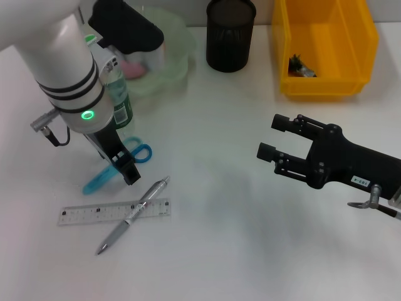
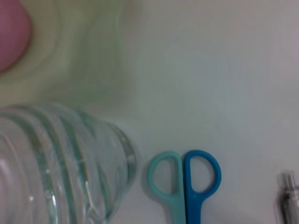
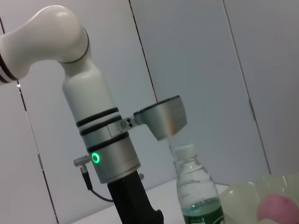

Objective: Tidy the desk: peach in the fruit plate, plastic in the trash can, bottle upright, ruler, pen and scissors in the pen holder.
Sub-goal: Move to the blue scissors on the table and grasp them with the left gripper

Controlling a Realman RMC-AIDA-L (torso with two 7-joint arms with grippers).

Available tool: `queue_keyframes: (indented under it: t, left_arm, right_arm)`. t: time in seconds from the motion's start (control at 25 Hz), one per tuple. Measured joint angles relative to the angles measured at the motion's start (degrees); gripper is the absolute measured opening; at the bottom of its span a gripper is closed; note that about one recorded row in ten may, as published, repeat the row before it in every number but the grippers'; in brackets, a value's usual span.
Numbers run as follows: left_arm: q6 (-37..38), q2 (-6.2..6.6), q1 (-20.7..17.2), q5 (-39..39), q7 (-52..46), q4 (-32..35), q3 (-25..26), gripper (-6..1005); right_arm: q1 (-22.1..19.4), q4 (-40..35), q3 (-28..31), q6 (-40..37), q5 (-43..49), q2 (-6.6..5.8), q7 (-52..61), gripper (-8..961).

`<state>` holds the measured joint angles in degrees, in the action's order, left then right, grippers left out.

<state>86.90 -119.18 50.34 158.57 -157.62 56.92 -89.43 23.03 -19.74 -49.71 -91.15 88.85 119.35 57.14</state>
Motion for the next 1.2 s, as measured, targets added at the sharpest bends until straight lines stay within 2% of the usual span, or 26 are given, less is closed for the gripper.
queue_keyframes:
  t: [1.2]
  left_arm:
    - [-0.5, 0.00, 0.3, 0.4, -0.9, -1.7, -1.6, 755]
  right_arm:
    - [-0.1, 0.4, 0.4, -0.4, 0.0, -0.07, 0.2, 729]
